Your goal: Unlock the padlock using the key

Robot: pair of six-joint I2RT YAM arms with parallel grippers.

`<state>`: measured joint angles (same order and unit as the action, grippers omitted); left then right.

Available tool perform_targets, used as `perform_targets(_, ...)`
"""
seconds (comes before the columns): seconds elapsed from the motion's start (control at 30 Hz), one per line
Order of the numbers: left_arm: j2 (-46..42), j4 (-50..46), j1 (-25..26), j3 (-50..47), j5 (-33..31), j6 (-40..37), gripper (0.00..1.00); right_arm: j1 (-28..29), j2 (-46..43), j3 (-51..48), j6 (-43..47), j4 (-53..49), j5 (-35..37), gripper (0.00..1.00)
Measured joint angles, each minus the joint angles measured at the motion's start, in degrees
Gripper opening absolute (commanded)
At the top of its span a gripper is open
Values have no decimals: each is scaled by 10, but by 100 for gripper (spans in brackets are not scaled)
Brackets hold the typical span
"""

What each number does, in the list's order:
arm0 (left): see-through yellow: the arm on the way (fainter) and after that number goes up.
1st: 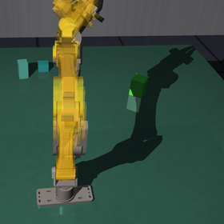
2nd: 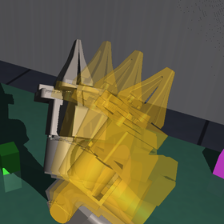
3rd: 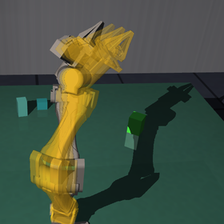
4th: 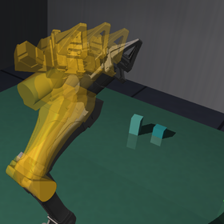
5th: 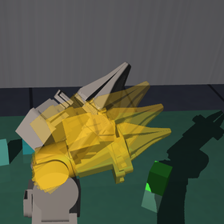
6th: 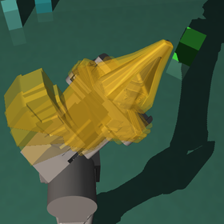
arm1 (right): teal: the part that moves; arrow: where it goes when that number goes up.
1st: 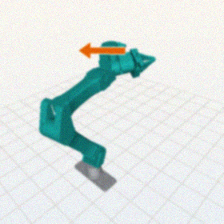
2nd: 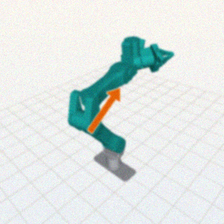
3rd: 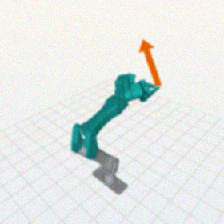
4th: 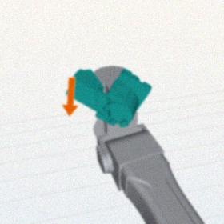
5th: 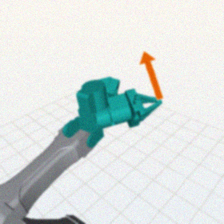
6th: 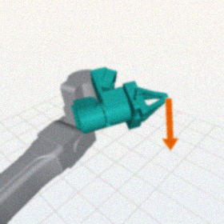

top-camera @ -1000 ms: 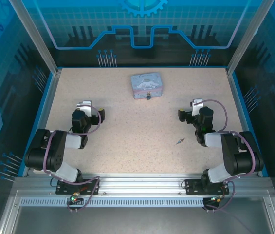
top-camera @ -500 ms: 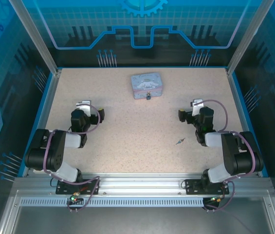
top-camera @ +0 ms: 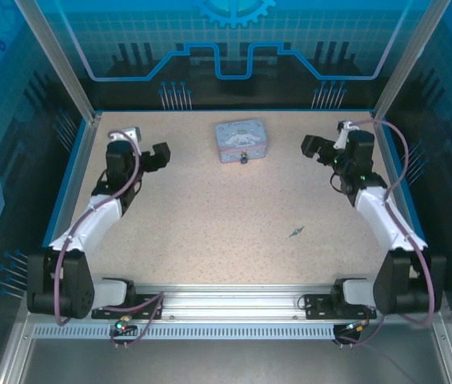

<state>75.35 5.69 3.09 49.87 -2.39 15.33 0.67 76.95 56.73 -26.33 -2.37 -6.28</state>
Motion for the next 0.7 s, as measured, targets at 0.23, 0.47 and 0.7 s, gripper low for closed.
perform_targets(0.23, 135, -136, 63, 148, 45, 92, 99, 36, 195, 212, -65, -121, -85, 95)
perform_targets(0.47, 268, -186, 82, 263, 87, 184, 99, 54, 377, 381, -130, -176, -139, 88)
perform_targets(0.7, 395, -181, 96, 382, 138, 235, 99, 57, 516, 494, -172, -193, -176, 83)
